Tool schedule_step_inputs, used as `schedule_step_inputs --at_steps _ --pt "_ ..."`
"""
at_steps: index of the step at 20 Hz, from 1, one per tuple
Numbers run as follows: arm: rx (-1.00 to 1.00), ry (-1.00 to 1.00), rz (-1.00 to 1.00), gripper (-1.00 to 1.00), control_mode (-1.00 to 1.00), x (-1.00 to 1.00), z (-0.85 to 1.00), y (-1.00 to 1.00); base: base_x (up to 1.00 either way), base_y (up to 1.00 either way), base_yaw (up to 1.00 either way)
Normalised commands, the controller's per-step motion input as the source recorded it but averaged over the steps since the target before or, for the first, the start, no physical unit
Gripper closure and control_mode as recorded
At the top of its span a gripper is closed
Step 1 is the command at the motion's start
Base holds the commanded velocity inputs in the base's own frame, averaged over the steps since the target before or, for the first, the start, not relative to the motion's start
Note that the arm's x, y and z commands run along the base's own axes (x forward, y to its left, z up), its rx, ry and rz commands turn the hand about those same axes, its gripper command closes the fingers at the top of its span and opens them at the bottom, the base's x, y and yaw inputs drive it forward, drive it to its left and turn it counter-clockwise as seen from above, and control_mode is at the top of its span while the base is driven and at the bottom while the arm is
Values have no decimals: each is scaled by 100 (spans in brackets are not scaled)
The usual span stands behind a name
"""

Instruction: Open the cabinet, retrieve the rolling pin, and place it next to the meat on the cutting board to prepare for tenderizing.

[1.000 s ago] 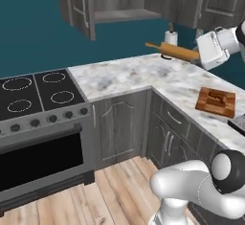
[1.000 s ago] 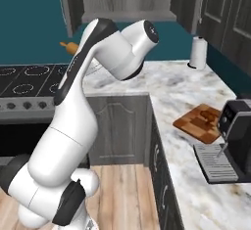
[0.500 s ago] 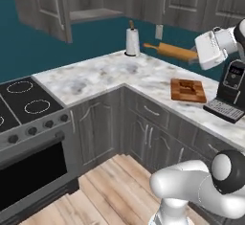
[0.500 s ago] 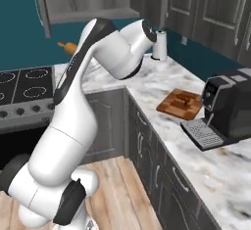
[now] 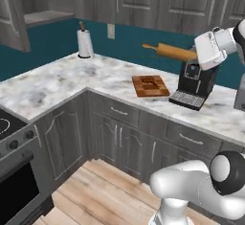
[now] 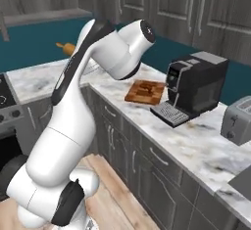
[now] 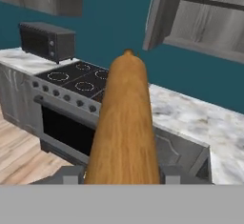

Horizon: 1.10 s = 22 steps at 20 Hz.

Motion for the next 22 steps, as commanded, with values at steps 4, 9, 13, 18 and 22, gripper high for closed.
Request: schedule_step_inputs --at_steps 4,9,13,18,22 --pt "0 0 0 100 100 0 0 0 7 43 -49" --pt "0 0 0 100 100 0 0 0 15 53 -46" --pt "0 0 0 100 100 0 0 0 20 64 -40" --pt "0 0 0 100 100 0 0 0 24 59 -34" --pt "0 0 0 100 100 0 0 0 28 49 -32"
